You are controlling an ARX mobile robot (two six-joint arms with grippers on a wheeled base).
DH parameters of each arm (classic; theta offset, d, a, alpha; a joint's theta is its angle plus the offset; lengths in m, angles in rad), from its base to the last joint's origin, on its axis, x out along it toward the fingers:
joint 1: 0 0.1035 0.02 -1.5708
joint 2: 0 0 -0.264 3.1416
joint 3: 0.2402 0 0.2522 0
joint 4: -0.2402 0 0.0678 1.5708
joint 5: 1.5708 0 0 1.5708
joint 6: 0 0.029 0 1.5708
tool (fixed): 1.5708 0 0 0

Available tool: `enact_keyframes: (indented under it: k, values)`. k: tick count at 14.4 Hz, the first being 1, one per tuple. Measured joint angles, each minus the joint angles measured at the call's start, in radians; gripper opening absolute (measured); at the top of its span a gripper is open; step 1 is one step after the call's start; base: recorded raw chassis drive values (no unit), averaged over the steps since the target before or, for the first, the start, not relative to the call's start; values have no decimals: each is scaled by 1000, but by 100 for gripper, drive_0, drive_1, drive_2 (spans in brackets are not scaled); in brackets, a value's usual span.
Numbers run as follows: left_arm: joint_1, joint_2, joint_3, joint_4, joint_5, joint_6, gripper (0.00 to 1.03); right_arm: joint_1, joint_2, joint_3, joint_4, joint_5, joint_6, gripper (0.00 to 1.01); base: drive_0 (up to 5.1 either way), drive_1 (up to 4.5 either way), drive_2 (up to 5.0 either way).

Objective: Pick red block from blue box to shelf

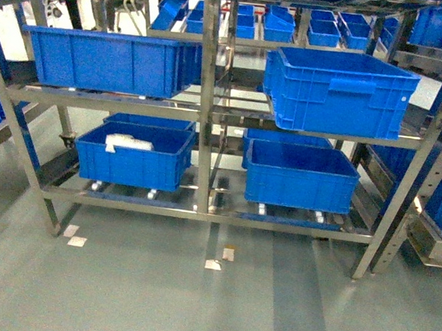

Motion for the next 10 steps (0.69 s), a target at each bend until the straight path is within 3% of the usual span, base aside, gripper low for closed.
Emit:
enact_keyframes:
  k: [10]
  values:
    - [0,0,0,0,0,0,98,0,0,0,0,0,0,35,6,387,-376]
